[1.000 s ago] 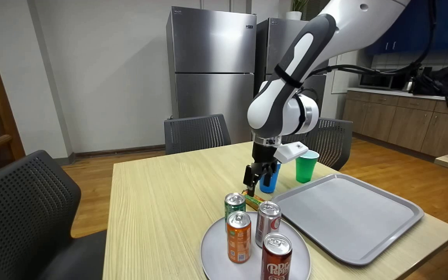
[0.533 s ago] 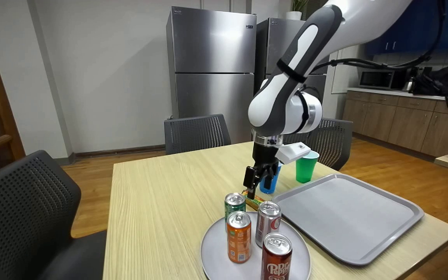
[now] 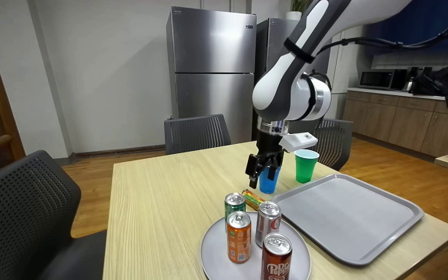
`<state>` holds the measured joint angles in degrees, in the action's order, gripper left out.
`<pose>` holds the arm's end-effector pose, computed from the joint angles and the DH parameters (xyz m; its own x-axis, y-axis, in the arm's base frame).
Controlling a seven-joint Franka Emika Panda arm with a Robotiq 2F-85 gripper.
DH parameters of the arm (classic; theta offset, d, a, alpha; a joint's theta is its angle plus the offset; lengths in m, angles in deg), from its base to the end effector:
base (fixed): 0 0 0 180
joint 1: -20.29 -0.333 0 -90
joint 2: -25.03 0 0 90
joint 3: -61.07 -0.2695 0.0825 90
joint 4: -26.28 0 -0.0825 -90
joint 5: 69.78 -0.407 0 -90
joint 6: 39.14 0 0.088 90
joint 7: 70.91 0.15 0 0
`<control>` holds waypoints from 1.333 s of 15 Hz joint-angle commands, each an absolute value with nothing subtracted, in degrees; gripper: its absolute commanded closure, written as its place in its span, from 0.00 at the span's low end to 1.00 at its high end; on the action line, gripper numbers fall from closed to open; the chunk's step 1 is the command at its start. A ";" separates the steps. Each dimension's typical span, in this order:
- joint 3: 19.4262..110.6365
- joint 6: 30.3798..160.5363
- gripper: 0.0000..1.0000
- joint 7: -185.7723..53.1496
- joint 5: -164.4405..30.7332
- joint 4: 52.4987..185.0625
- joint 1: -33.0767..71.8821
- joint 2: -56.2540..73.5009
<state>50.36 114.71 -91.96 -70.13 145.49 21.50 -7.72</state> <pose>0.5653 0.1061 0.0536 0.8782 0.4723 0.0746 0.4775 -0.8748 -0.0821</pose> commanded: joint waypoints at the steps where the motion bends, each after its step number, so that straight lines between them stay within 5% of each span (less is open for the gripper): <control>1: 49.68 113.24 0.00 -90.19 -71.13 150.63 21.95 -1.35; 20: 49.95 114.23 0.00 -91.04 -71.34 157.35 20.72 2.94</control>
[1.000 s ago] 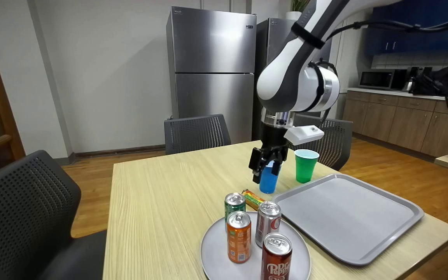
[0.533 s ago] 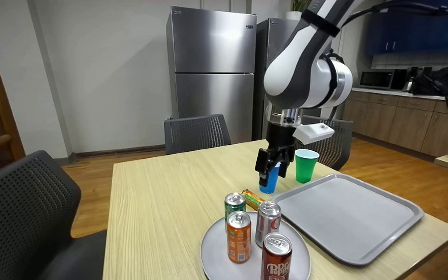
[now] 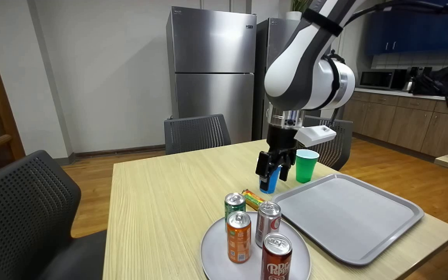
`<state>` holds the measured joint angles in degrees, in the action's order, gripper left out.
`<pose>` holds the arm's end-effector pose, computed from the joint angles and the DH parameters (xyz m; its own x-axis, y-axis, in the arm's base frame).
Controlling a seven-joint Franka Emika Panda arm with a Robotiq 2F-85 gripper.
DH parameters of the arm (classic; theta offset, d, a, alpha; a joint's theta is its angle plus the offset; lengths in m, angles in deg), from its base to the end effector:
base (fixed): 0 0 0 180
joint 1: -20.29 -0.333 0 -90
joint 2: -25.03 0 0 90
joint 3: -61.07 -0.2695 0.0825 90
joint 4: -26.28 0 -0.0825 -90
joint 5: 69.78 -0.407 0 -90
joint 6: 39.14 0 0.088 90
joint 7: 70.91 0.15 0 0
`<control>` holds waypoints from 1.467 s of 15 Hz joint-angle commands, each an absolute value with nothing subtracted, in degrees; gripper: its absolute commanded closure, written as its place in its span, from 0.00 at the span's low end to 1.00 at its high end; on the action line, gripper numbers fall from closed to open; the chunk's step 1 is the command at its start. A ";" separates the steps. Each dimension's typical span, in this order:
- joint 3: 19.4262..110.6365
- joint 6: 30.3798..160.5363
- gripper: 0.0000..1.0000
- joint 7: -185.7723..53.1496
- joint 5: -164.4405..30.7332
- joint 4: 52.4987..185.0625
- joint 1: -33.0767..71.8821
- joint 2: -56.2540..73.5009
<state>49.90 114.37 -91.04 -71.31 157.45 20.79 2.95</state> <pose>0.5141 0.1079 0.0799 0.8780 0.4772 0.0379 0.4787 -0.8746 -0.0766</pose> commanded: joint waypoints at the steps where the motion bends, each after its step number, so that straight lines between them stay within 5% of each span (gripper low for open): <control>1: 49.95 114.23 0.00 -91.04 -71.35 157.36 20.72 2.97; 22: 49.33 115.19 0.00 -89.56 -70.29 159.47 16.42 3.65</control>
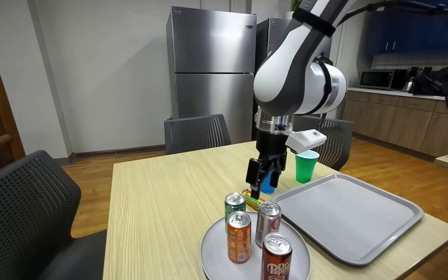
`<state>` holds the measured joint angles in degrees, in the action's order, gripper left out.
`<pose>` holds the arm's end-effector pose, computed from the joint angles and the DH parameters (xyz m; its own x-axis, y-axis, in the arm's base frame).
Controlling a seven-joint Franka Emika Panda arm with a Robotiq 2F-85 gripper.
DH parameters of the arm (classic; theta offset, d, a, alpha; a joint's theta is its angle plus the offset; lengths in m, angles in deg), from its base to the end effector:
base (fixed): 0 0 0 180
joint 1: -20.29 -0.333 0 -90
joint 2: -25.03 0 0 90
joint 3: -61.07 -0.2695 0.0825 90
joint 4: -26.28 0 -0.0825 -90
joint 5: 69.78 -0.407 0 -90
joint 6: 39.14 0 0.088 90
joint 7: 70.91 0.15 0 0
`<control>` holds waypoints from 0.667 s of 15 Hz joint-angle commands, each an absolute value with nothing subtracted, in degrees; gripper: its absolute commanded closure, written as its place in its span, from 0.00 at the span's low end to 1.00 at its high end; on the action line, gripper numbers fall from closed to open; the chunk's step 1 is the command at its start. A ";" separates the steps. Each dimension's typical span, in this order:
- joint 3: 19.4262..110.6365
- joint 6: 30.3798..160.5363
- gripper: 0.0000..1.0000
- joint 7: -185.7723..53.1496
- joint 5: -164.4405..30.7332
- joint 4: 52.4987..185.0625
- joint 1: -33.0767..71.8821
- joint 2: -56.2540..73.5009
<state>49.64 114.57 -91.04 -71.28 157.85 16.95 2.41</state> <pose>0.4999 0.1439 0.0732 0.8418 0.5391 0.0272 0.5393 -0.8380 -0.0835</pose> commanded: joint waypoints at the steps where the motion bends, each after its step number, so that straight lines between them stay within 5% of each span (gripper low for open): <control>1: 49.44 115.14 0.00 -89.46 -70.16 159.69 16.23 3.67; 10: 49.65 117.38 0.00 -89.34 -69.79 162.35 16.09 3.24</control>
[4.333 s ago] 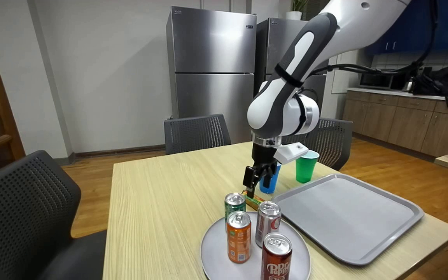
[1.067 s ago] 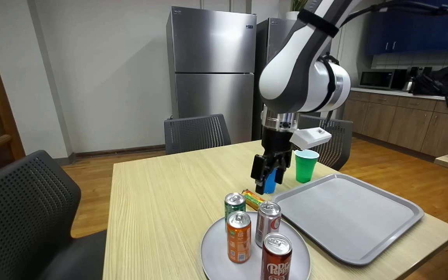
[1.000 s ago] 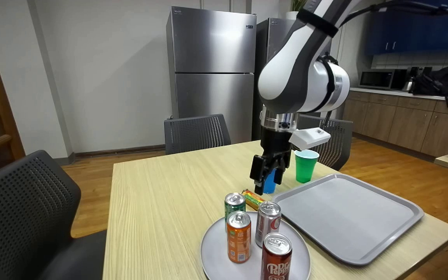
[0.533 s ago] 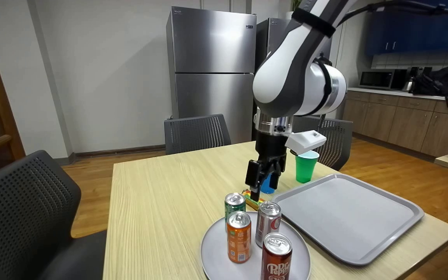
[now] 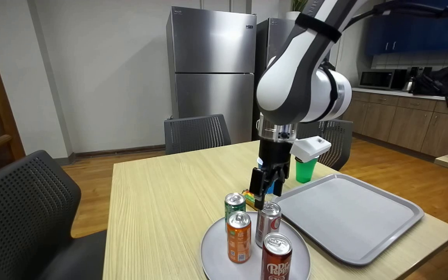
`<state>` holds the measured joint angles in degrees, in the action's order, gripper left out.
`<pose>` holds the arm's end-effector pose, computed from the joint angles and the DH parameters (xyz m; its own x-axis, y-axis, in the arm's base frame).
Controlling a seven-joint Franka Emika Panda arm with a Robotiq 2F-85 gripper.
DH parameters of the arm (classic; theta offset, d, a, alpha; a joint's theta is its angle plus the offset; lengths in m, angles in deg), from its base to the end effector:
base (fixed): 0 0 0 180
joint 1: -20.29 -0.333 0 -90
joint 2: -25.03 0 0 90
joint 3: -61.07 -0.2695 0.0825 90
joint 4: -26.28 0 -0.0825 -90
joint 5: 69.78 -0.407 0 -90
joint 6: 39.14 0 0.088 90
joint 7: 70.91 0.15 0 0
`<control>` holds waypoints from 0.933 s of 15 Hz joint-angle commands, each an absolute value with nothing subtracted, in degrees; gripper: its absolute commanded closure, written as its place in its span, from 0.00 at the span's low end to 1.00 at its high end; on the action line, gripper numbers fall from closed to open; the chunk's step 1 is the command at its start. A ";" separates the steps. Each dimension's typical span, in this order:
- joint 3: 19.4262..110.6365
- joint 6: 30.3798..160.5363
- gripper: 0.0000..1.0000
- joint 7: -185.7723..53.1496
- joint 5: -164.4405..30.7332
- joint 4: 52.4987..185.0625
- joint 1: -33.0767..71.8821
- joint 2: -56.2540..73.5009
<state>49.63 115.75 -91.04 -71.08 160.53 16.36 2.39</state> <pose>0.4791 0.1452 0.0593 0.8338 0.5521 0.0018 0.5500 -0.8303 -0.0903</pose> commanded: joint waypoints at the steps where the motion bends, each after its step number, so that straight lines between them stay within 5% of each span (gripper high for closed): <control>1: 49.60 117.54 0.00 -89.37 -69.84 162.63 16.14 3.22; 14: 50.68 120.52 0.00 -86.41 -67.23 162.83 14.92 -0.11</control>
<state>49.81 118.76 -89.33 -69.01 163.06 16.21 0.76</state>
